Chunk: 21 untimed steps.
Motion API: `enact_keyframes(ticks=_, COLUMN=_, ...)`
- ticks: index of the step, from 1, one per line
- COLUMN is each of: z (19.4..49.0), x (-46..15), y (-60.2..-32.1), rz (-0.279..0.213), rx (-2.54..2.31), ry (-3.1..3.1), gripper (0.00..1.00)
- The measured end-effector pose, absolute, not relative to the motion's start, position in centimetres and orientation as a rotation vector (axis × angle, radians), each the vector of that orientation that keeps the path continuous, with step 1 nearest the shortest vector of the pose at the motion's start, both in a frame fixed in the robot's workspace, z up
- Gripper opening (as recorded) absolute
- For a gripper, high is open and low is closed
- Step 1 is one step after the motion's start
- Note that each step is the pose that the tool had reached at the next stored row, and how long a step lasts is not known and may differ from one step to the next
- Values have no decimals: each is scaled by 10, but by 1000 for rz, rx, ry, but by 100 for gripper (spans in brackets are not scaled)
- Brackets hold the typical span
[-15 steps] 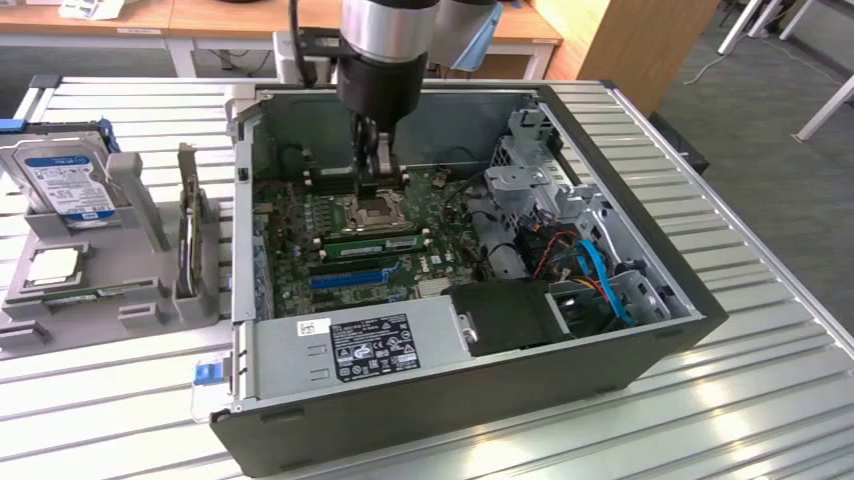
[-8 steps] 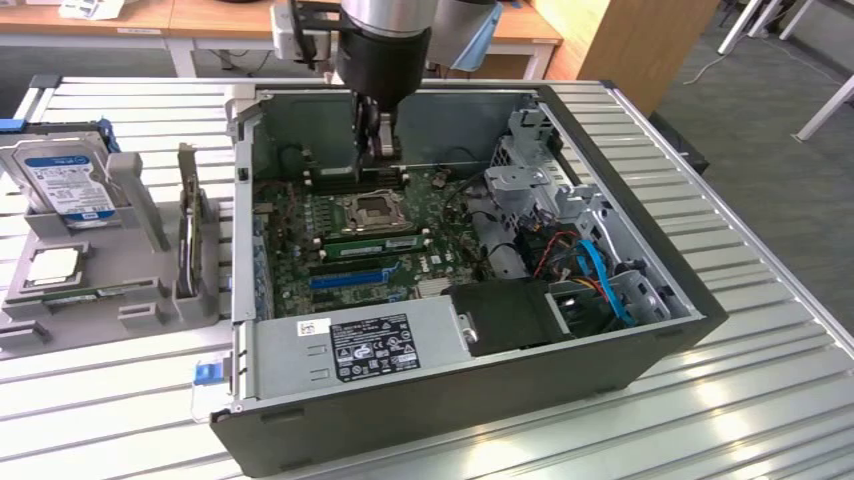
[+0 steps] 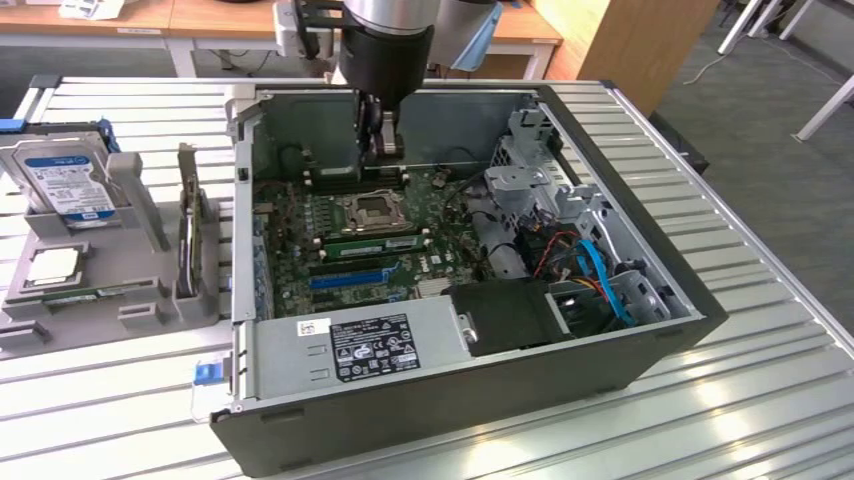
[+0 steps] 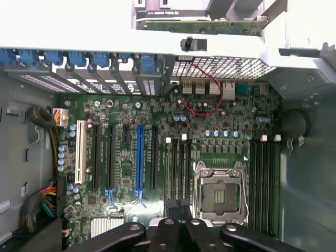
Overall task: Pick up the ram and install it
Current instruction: 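Press down the ram until it locks into place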
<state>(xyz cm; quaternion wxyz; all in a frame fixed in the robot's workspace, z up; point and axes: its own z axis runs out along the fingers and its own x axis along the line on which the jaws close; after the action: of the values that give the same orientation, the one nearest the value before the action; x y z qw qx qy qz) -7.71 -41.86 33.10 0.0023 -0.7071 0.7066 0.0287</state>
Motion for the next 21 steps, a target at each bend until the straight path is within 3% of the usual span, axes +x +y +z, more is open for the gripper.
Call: enact_keyframes(ticks=21, z=331, x=-48, y=-419, rz=95, rx=-2220, ry=2218, gripper=10)
